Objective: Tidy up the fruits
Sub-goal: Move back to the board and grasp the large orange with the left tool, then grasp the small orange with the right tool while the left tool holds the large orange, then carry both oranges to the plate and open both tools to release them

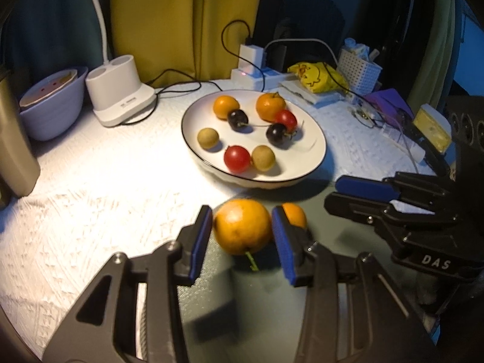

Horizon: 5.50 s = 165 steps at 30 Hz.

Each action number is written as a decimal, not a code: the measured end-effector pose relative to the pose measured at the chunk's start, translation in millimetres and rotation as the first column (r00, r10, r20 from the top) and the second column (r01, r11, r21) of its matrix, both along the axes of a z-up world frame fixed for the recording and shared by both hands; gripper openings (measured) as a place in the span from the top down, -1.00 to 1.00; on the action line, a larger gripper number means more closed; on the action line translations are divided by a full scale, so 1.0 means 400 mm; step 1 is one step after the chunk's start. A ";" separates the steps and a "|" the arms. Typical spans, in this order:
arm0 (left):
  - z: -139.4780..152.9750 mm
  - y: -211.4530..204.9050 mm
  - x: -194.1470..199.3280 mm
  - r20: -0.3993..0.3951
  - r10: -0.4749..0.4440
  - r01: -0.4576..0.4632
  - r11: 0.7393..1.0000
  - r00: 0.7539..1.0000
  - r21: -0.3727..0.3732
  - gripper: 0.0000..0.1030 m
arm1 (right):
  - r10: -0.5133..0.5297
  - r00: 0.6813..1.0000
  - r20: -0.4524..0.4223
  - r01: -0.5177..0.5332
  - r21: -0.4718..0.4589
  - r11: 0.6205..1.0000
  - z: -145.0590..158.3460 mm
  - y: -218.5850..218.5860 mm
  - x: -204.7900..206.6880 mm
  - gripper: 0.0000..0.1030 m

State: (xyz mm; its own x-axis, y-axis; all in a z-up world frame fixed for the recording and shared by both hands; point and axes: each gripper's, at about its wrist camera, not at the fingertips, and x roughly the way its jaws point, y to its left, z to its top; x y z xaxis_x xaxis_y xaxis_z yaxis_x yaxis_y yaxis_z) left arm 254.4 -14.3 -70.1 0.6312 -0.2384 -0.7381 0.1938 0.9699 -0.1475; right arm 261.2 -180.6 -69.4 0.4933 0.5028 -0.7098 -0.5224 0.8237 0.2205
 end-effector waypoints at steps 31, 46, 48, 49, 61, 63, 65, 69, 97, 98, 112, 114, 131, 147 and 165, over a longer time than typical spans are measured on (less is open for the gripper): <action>-0.020 0.072 -0.006 0.011 0.009 -0.008 0.998 1.000 -0.054 0.21 | 0.080 0.995 -0.057 -0.083 -0.050 0.995 -0.030 0.100 -0.006 0.13; -0.021 0.077 0.015 0.010 -0.014 0.014 0.998 1.000 -0.060 0.21 | 0.104 0.991 -0.078 -0.110 -0.071 0.991 -0.063 0.139 0.009 0.12; -0.021 0.075 0.018 0.012 -0.015 0.016 0.998 1.000 -0.058 0.21 | 0.111 0.991 -0.073 -0.117 -0.078 0.990 -0.063 0.142 0.010 0.14; -0.020 0.074 0.020 0.012 -0.015 0.016 0.998 1.000 -0.056 0.21 | 0.112 0.991 -0.071 -0.117 -0.082 0.990 -0.062 0.143 0.009 0.21; -0.021 0.065 0.044 0.011 -0.012 0.013 0.998 1.000 -0.057 0.20 | 0.107 0.992 -0.073 -0.113 -0.080 0.990 -0.055 0.134 0.010 0.34; -0.022 0.064 0.046 0.010 -0.013 0.013 0.998 1.000 -0.056 0.20 | 0.106 0.991 -0.077 -0.112 -0.074 0.991 -0.054 0.134 0.014 0.34; -0.022 0.063 0.046 0.011 -0.014 0.015 0.998 1.000 -0.053 0.20 | 0.107 0.991 -0.079 -0.114 -0.080 0.990 -0.055 0.137 0.019 0.33; -0.024 0.058 0.059 0.009 -0.015 0.016 0.999 1.000 -0.046 0.20 | 0.107 0.992 -0.071 -0.113 -0.089 0.990 -0.057 0.146 0.026 0.32; 0.021 0.048 0.004 0.053 -0.013 0.016 0.999 0.998 -0.047 0.21 | 0.088 0.996 -0.032 -0.092 -0.120 0.989 -0.021 0.124 0.003 0.47; 0.026 0.050 -0.004 0.057 -0.009 0.012 0.999 0.998 -0.048 0.21 | 0.088 0.996 -0.034 -0.091 -0.121 0.988 -0.022 0.123 0.000 0.47; 0.028 0.100 -0.040 0.058 0.040 -0.038 0.998 0.997 -0.046 0.21 | 0.076 0.996 -0.052 -0.081 -0.114 0.990 -0.031 0.143 0.025 0.22; 0.031 0.105 -0.042 0.061 0.046 -0.043 0.998 0.997 -0.047 0.21 | 0.083 0.995 -0.054 -0.089 -0.113 0.990 -0.034 0.154 0.031 0.22; 0.059 0.092 -0.048 0.083 0.048 -0.045 0.998 0.995 -0.037 0.21 | 0.118 0.993 0.010 -0.117 -0.090 0.989 -0.019 0.150 0.021 0.25; 0.087 0.011 0.005 0.095 0.018 -0.016 1.000 0.995 -0.019 0.21 | 0.035 0.998 0.053 -0.032 -0.047 0.998 0.024 0.015 0.065 0.25; 0.059 -0.031 0.145 0.088 0.016 -0.014 1.000 0.996 -0.028 0.21 | -0.021 0.999 0.042 0.021 -0.003 1.000 -0.009 -0.054 0.167 0.25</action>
